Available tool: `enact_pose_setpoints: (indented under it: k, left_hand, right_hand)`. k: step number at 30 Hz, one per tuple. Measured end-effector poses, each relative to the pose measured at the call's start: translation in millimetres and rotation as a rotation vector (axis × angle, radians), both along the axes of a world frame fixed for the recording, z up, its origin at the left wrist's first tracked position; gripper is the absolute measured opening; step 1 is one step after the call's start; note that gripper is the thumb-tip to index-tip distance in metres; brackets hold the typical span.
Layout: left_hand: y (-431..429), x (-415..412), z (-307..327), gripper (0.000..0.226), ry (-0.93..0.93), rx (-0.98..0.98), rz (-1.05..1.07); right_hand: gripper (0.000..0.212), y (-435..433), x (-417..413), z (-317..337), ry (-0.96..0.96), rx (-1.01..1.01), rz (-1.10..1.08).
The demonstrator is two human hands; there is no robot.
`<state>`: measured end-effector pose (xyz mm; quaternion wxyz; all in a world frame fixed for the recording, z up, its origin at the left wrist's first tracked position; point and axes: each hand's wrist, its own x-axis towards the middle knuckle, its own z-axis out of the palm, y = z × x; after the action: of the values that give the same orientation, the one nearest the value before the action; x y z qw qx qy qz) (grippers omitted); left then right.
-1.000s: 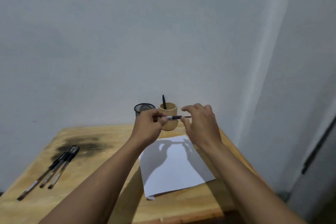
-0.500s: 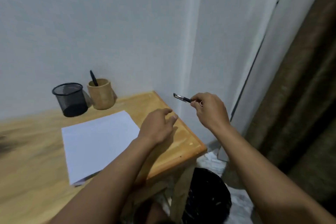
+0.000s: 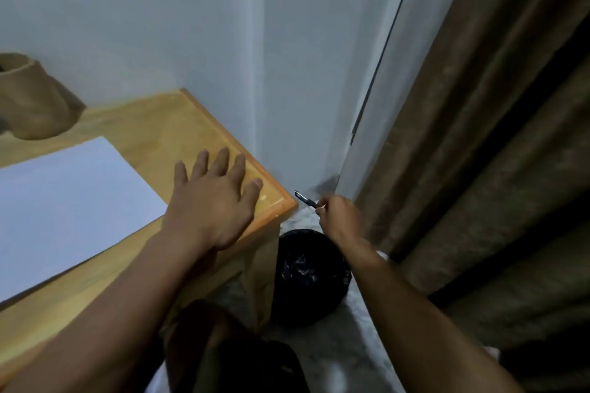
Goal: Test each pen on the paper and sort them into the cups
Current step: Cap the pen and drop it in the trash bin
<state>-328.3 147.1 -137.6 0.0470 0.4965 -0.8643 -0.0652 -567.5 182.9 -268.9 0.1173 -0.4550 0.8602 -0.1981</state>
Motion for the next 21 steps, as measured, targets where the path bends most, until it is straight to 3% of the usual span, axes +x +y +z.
enact_pose_setpoints:
  k: [7,14,19,21]
  left_hand:
    - [0,0,0,0.088,-0.006,0.034,-0.005]
    - [-4,-4,-7,0.081,-0.004,-0.065,0.037]
    - [-6,-5,-9,0.074,0.021,-0.059,0.049]
    - [-6,-5,-8,0.073,0.037,-0.055,0.052]
  right_hand:
    - [0.020,-5,-10,-91,-0.048,0.188,0.000]
    - [0.022,-12,-7,-159,-0.074,0.395,0.056]
    - [0.017,-15,-9,-174,-0.093,0.409,0.044]
    - [0.029,-15,-10,-174,-0.090,0.400,0.044]
